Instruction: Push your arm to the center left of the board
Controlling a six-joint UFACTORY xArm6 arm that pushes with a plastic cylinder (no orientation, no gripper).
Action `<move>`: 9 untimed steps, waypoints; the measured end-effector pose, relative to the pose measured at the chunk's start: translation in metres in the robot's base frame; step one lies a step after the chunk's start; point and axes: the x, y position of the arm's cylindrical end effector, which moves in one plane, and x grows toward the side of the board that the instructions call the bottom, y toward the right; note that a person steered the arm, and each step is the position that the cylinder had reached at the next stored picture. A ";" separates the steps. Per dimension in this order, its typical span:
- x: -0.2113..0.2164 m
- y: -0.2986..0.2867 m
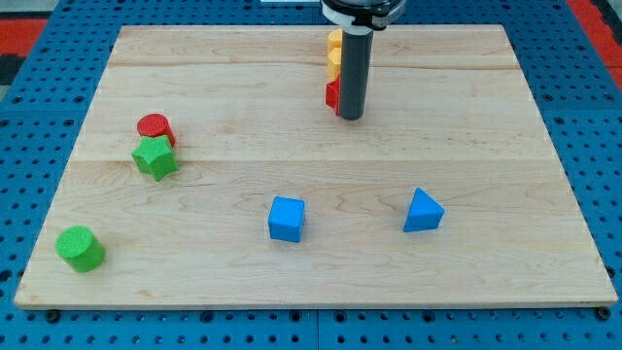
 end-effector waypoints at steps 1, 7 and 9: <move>-0.003 0.000; -0.003 -0.069; -0.011 -0.070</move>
